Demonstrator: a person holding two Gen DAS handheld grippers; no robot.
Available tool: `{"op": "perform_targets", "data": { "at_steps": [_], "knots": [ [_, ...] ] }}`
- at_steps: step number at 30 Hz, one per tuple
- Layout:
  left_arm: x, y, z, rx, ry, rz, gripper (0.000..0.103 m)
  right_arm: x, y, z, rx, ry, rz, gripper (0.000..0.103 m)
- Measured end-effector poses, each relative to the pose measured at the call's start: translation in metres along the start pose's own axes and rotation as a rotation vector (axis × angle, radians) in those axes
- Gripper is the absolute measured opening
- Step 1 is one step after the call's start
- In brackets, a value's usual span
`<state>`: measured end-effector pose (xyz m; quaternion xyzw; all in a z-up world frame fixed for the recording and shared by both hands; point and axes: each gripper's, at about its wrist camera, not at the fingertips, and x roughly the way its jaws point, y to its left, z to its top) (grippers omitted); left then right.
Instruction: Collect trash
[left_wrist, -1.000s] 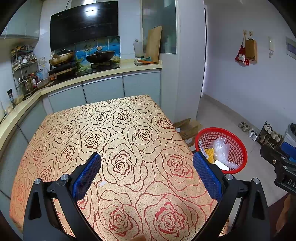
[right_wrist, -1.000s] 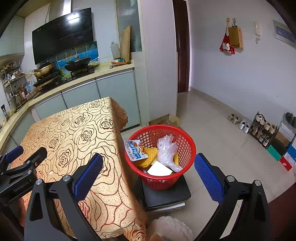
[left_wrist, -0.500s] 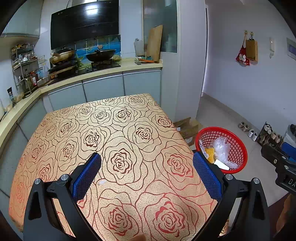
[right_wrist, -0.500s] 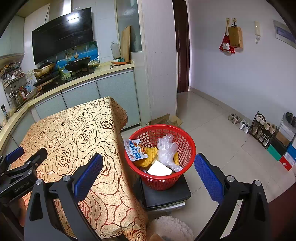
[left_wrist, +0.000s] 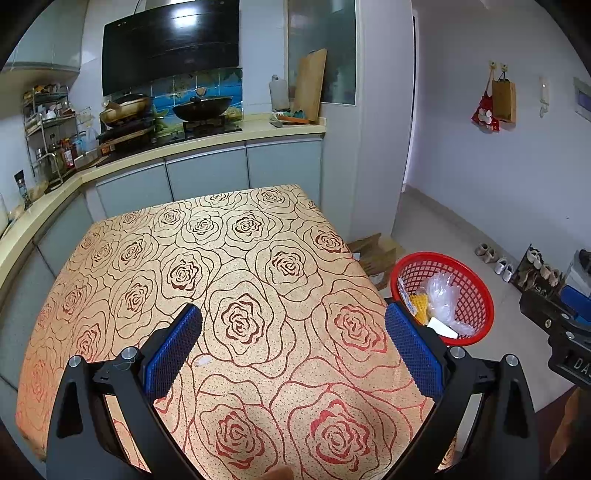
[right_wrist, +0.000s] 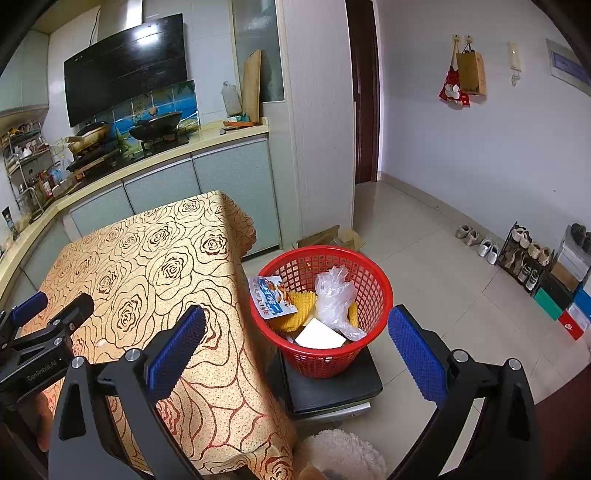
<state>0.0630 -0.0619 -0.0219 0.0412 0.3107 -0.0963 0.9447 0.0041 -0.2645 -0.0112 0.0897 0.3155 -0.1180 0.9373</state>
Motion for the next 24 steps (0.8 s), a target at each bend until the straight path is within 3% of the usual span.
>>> {"op": "perform_targets", "data": {
  "at_steps": [24],
  "knots": [
    [0.004, 0.009, -0.002, -0.019, -0.003, 0.036, 0.097, 0.012, 0.002, -0.001, 0.003, 0.025, 0.005, 0.096]
  ]
}}
